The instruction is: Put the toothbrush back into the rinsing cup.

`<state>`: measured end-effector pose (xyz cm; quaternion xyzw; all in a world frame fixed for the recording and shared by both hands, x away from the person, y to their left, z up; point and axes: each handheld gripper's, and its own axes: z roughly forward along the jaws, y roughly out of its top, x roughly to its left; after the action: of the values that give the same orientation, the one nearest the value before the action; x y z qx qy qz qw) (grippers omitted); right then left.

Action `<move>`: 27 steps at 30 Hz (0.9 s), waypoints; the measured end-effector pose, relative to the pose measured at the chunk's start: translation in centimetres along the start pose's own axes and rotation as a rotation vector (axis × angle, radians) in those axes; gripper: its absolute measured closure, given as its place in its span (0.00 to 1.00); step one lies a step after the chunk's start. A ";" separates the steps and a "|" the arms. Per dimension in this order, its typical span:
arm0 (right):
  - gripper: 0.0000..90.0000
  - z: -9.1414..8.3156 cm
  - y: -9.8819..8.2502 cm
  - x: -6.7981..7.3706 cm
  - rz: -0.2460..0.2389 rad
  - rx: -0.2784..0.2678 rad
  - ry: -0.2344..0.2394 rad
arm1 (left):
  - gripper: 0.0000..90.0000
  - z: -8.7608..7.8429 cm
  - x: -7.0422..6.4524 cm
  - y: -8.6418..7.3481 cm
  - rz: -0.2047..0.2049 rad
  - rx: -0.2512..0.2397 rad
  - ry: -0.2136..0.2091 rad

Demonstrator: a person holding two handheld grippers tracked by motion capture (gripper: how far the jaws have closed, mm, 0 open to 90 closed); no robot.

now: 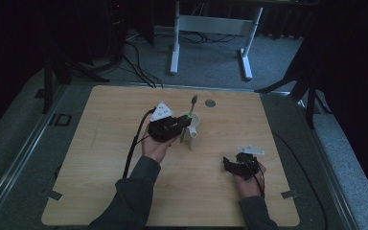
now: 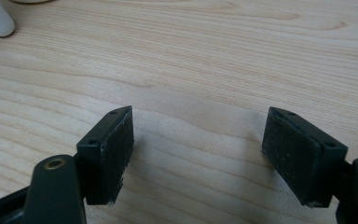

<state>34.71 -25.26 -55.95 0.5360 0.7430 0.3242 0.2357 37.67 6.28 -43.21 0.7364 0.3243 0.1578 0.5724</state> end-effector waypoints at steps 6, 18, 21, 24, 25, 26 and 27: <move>0.27 0.0 0.0 0.0 0.000 0.000 0.000 | 0.88 0.1 -0.2 0.2 0.007 -0.011 -0.007; 0.27 0.0 0.0 0.0 0.000 0.000 0.000 | 0.88 0.0 0.0 0.3 -0.006 -0.038 -0.018; 0.27 0.0 0.0 0.0 0.000 0.000 0.000 | 0.88 0.1 -0.1 0.3 -0.008 -0.043 -0.023; 0.27 0.0 0.0 0.0 0.000 0.000 0.000 | 0.88 0.2 -0.1 0.4 -0.012 -0.054 -0.029; 0.27 0.0 0.0 0.0 0.000 0.000 0.000 | 0.88 0.2 -0.1 0.4 -0.011 -0.056 -0.031; 0.27 0.0 0.0 0.0 0.000 0.000 0.000 | 0.88 0.2 -0.2 0.4 -0.011 -0.057 -0.032; 0.27 0.0 0.0 0.0 0.000 0.000 0.000 | 0.87 0.3 -0.2 0.4 -0.011 -0.058 -0.032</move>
<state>34.71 -25.26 -55.95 0.5359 0.7430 0.3243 0.2356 37.83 5.93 -42.85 0.7200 0.3144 0.1522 0.5996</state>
